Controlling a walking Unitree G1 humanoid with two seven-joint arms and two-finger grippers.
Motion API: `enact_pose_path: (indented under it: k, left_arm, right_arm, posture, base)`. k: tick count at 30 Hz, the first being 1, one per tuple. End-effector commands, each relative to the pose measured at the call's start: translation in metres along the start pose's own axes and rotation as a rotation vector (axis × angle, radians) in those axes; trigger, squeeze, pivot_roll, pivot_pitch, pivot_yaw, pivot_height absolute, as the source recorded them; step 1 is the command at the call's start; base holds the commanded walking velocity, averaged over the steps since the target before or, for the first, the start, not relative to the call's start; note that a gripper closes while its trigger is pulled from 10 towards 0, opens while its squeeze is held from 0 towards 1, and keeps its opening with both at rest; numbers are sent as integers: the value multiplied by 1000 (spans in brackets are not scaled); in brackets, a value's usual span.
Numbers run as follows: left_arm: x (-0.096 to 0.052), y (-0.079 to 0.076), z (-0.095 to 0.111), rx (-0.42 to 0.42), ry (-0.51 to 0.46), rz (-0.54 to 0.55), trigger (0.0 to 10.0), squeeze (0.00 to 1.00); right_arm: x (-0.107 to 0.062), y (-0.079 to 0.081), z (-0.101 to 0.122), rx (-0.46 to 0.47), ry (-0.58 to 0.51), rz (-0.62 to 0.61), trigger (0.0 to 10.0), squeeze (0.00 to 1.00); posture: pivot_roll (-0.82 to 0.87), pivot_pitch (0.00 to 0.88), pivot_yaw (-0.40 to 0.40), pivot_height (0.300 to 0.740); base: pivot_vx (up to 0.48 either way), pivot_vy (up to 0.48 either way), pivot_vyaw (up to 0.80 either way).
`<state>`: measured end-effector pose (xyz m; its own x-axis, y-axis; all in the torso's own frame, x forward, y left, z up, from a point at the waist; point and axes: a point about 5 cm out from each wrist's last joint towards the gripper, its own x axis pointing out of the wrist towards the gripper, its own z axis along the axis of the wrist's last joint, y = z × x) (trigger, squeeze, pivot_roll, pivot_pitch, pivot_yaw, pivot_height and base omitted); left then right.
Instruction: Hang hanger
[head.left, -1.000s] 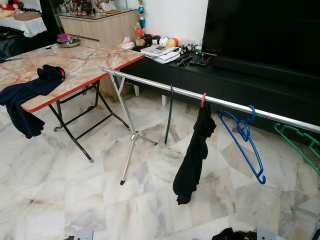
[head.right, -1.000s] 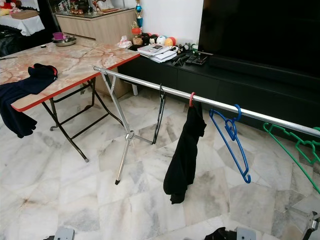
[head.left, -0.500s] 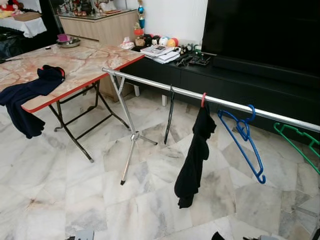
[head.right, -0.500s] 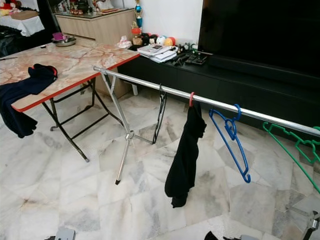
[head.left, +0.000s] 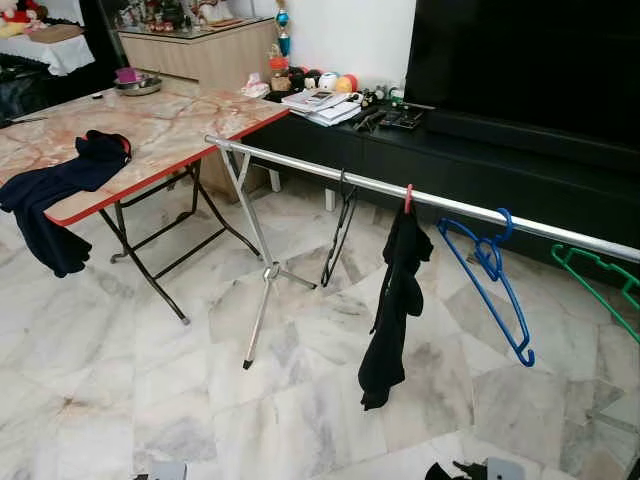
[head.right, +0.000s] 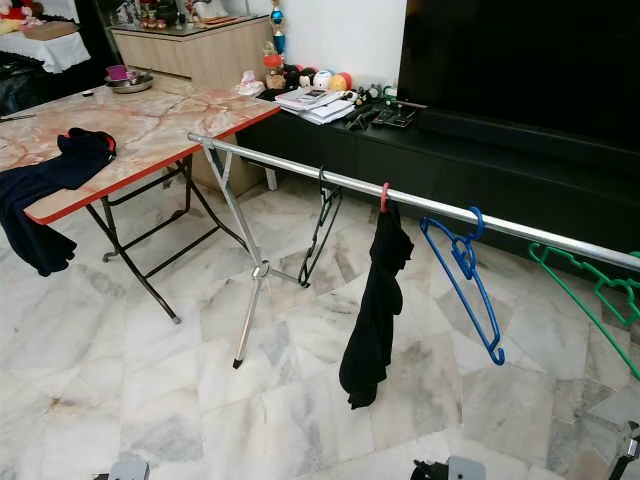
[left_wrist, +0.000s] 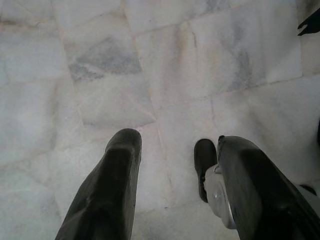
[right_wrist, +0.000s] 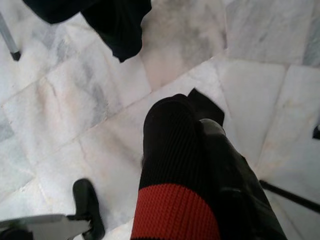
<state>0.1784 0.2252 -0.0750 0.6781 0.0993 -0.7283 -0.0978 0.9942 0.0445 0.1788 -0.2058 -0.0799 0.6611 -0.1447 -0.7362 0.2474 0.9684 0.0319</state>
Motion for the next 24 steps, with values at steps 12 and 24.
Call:
enact_pose_path:
  k: [12, 24]
  left_arm:
    - [0, 0, -1, -7, 9, 1, 10000, 0]
    - [0, 1, 0, -11, 6, 5, 10000, 0]
  right_arm:
    - [1, 3, 1, -22, 2, 7, 10000, 0]
    - [1, 2, 2, -29, 2, 7, 10000, 0]
  posture:
    - [64, 15, 37, 740]
    - [64, 21, 42, 740]
  base:
    - [268, 0, 0]
    - [284, 0, 0]
